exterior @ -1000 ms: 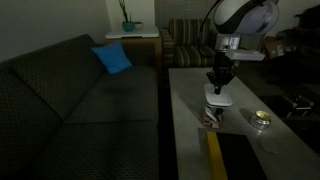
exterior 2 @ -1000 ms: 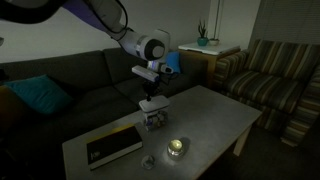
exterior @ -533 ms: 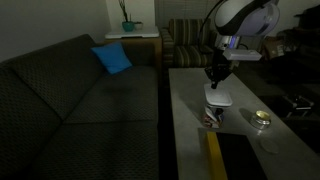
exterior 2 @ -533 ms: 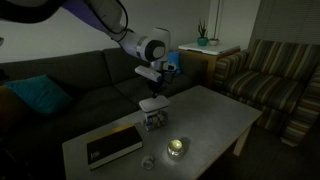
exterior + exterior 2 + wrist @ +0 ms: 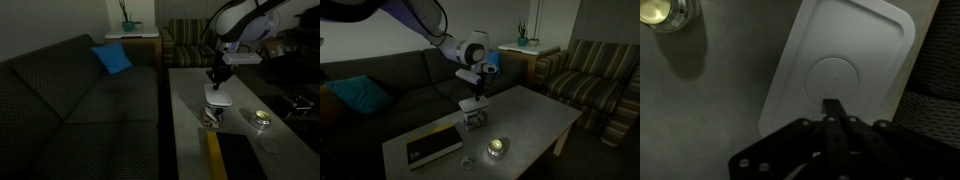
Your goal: Push the button on the lid then place the lid on the table
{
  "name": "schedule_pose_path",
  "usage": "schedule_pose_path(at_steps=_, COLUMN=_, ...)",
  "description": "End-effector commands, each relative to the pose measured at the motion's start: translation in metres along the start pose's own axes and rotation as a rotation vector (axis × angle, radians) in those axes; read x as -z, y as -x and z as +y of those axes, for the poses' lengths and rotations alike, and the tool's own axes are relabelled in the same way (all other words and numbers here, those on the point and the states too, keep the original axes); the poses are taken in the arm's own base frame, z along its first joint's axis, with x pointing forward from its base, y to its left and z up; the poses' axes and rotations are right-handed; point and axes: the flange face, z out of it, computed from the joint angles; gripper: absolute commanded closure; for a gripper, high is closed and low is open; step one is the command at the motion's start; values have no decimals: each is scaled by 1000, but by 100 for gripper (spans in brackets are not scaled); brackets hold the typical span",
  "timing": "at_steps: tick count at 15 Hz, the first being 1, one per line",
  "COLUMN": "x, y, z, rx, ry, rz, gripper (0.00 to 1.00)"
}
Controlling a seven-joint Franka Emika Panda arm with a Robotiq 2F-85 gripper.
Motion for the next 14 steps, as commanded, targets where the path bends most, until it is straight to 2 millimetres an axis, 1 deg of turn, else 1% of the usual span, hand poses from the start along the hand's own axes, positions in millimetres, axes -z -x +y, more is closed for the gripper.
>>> schedule_pose_path(at_steps=1, x=-6, y=3, z=-3, rx=-1, ry=14, rz=11, gripper=100)
schedule_pose_path(at_steps=9, x=-10, y=7, z=-9, rx=-34, ry=70, rz=1, gripper=100)
schedule_pose_path(at_steps=14, x=-9, y=6, z=-10, rx=-51, ry=89, rz=4, gripper=100)
